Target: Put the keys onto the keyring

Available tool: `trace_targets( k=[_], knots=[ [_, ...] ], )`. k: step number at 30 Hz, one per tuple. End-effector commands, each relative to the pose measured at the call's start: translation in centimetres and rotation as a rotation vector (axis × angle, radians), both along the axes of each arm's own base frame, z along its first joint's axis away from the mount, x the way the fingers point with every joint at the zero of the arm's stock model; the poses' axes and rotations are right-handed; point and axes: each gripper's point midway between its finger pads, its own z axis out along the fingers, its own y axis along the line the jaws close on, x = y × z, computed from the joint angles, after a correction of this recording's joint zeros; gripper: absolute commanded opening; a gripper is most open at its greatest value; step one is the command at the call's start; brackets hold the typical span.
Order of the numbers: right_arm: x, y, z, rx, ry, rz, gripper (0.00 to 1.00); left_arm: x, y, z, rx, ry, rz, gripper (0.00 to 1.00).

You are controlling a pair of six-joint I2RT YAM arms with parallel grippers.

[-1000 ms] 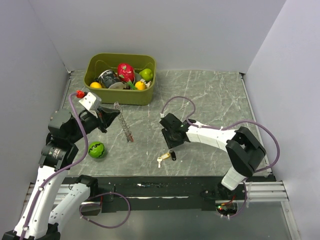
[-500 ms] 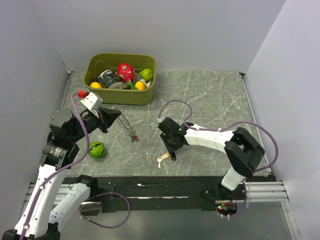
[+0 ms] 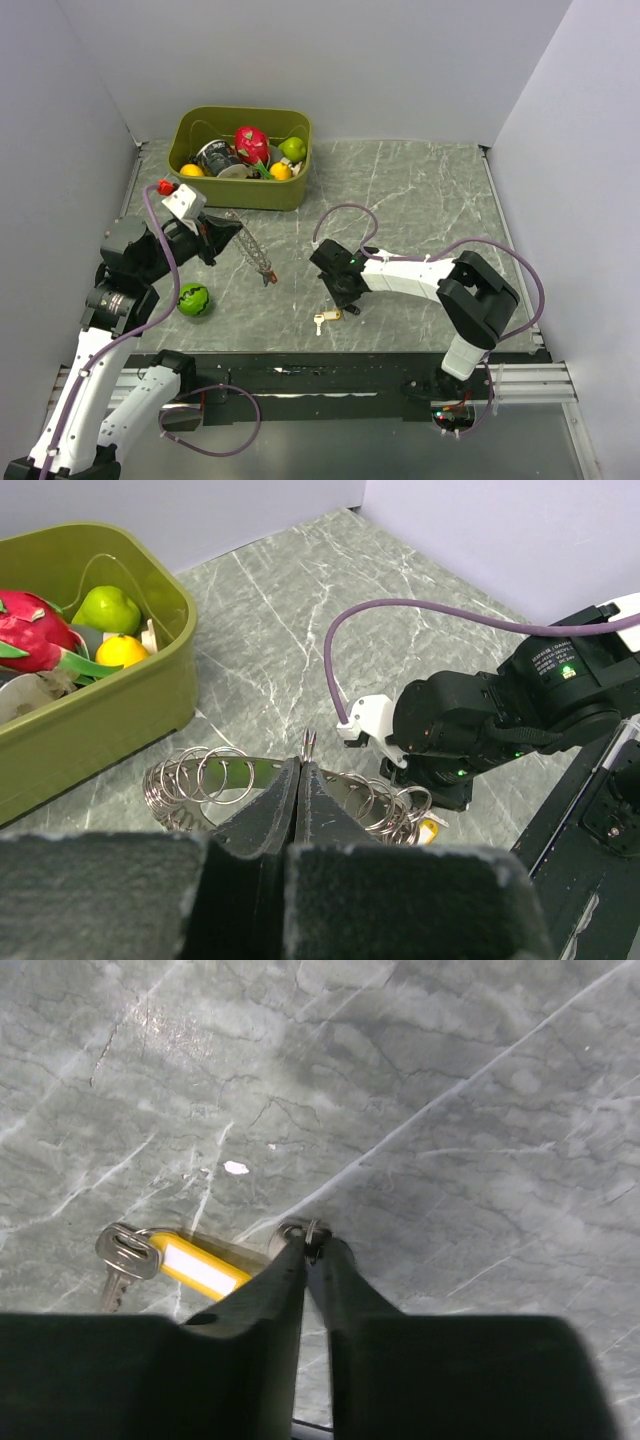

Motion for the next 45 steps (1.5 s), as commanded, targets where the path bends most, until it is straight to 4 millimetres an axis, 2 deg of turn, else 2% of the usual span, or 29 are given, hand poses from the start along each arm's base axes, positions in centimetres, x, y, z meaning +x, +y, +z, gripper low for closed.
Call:
trace_targets(
  k=[1,4,12,21,31,33,37,39,41,42,43,45],
  knots=[
    [0.7,0.4,1.2,0.021,-0.046,-0.013,0.07,0.0,-0.2,2.2,-0.013,-0.096,-0.016,0.01],
    [0.8,0.5,1.7,0.033,-0.06,-0.008,0.0,0.0,-0.1,2.2,-0.012,-0.096,-0.015,0.01],
    [1.0,0.3,3.6,0.095,-0.134,0.019,0.0,-0.3,-0.1,2.3,-0.009,-0.104,-0.021,0.01],
    [0.6,1.0,7.9,0.273,-0.254,0.097,0.0,-1.3,-1.0,2.5,-0.009,-0.118,-0.098,0.01],
    [-2.3,2.0,14.7,0.575,-0.419,0.347,0.0,-2.4,-2.9,2.4,-0.023,-0.08,-0.255,0.01],
    [-3.3,2.3,16.0,0.631,-0.431,0.416,0.0,-3.0,-3.7,2.4,-0.027,-0.072,-0.313,0.01],
    [-5.1,2.0,19.8,0.747,-0.495,0.494,0.0,-3.2,-5.4,2.2,-0.019,-0.044,-0.392,0.01],
    [-6.1,1.7,21.8,0.805,-0.523,0.53,0.0,-4.0,-6.6,2.2,-0.001,-0.036,-0.445,0.01],
    [-6.6,1.5,23.1,0.833,-0.539,0.549,0.0,-4.5,-8.0,1.5,0.029,-0.013,-0.494,0.01],
    [-7.0,1.3,23.9,0.85,-0.552,0.558,0.0,-4.6,-8.3,1.9,0.031,-0.013,-0.496,0.01],
    [-7.4,1.2,24.9,0.871,-0.558,0.577,0.0,-4.6,-9.0,1.5,0.053,-0.021,-0.525,0.01],
    [-7.9,0.9,25.6,0.882,-0.563,0.589,0.0,-4.8,-9.7,1.8,0.048,-0.025,-0.549,0.01]
  ],
)
